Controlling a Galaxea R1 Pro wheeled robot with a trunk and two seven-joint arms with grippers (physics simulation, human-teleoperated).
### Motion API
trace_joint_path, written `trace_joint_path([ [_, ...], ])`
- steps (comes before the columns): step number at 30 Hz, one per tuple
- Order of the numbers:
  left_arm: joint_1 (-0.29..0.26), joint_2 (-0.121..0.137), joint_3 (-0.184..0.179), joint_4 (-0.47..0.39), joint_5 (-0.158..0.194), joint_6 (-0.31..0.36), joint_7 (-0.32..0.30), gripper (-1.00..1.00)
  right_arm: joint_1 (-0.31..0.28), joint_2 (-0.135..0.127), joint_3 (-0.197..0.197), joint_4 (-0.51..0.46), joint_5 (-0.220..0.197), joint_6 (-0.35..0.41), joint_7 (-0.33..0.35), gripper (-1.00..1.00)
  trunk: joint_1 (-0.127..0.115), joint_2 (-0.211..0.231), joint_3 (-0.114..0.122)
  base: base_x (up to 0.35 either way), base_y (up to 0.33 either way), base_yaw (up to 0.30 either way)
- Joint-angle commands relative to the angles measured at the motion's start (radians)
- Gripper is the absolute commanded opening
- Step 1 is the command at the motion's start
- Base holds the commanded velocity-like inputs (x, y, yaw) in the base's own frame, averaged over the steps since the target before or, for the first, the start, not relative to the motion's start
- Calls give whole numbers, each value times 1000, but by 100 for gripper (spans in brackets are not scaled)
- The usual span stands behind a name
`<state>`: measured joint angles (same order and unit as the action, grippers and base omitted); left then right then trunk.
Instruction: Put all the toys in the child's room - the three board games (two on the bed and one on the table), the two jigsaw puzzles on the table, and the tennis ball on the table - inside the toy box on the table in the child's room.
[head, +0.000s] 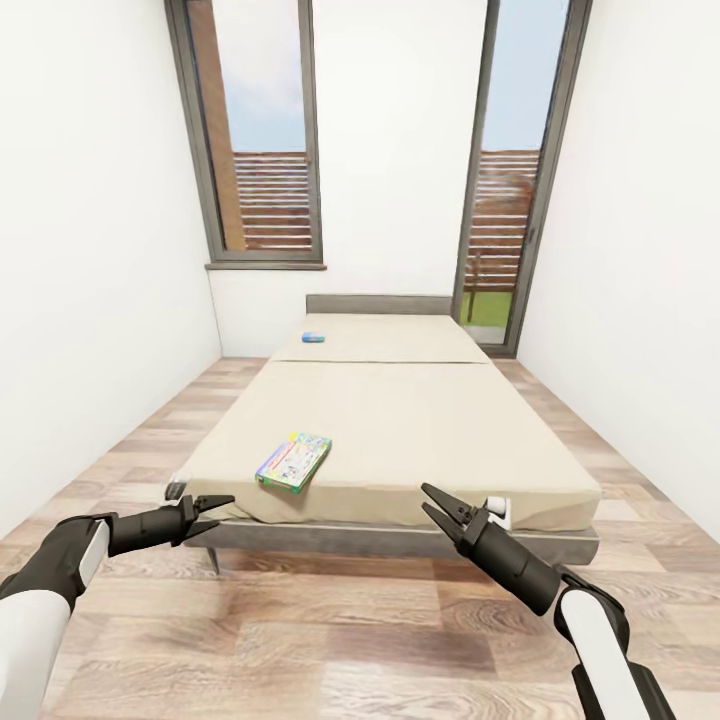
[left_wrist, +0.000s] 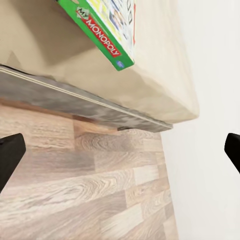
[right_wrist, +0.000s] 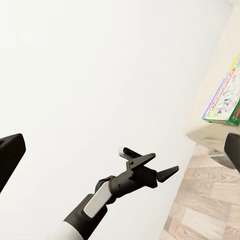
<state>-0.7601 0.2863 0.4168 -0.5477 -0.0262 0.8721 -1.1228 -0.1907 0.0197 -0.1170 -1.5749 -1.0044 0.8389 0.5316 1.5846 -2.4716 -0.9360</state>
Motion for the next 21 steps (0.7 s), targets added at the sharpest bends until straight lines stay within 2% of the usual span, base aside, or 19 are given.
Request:
trace_joint_path([
  [1, -1, 0, 3, 0, -3, 8, -4, 100, -1, 2, -3, 0, 0, 7, 3, 100, 0, 0, -1, 84, 17, 0],
  [8, -1, -1, 3, 0, -3, 8, -5, 100, 0, 6, -4, 0, 0, 4, 5, 100, 0, 0, -1, 49, 8, 0],
  [15, -1, -1, 2, 0, -3, 8, -4, 100, 1, 8, -2, 0, 0, 1, 5, 100, 0, 0, -1, 159, 36, 0],
  [17, -1, -10, 2, -3, -3, 6, -5, 100, 1, 14, 4, -1, -2, 0, 17, 100, 0, 0, -1, 0, 0, 0],
  [21, -1, -10, 2, -3, -3, 5, -5, 100, 1, 14, 4, -1, -2, 0, 16, 100, 0, 0, -1, 0, -7, 0],
])
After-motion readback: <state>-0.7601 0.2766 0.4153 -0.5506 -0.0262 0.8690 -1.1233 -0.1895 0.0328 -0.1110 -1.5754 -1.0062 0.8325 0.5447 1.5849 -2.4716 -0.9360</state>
